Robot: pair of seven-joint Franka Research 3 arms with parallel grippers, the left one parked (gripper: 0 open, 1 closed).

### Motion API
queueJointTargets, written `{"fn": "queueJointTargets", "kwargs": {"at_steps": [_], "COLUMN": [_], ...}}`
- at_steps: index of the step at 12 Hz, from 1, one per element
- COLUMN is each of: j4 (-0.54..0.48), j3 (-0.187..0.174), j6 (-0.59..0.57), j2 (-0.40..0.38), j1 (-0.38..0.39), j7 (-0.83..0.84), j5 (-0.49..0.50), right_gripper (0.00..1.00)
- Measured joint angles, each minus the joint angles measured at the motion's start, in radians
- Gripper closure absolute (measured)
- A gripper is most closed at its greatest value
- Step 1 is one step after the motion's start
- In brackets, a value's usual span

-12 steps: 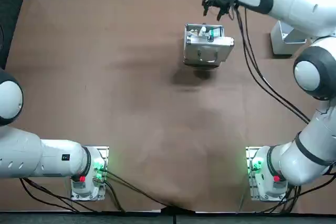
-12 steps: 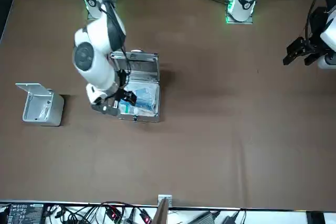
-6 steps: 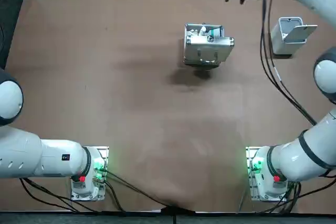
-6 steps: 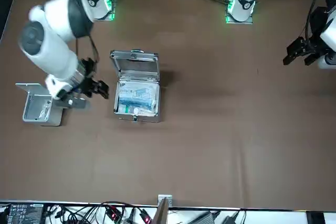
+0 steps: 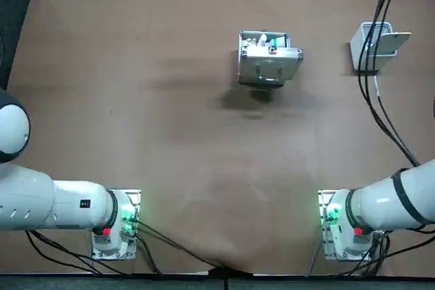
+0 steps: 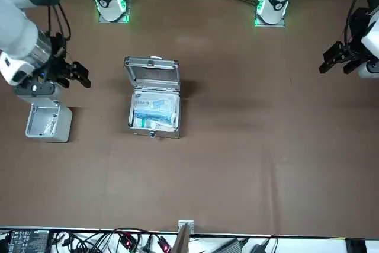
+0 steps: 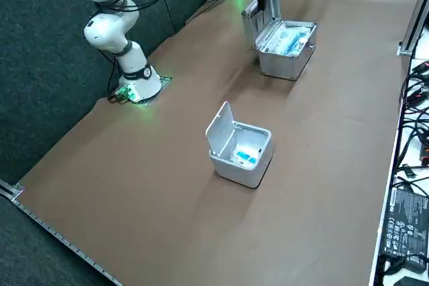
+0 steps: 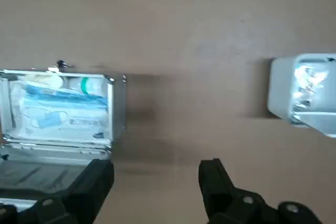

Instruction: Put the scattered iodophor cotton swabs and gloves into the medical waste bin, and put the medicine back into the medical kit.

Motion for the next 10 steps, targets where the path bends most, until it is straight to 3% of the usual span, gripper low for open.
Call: {"fn": "queueJointTargets", "kwargs": {"at_steps": [10], "j4": [-0.029], "j3": [-0.031], "j6": [-0.110], "j2": [-0.086], "j1": [-0.114], "j7": [-0.167], "j5": [-0.044], "right_gripper": [0.00]}}
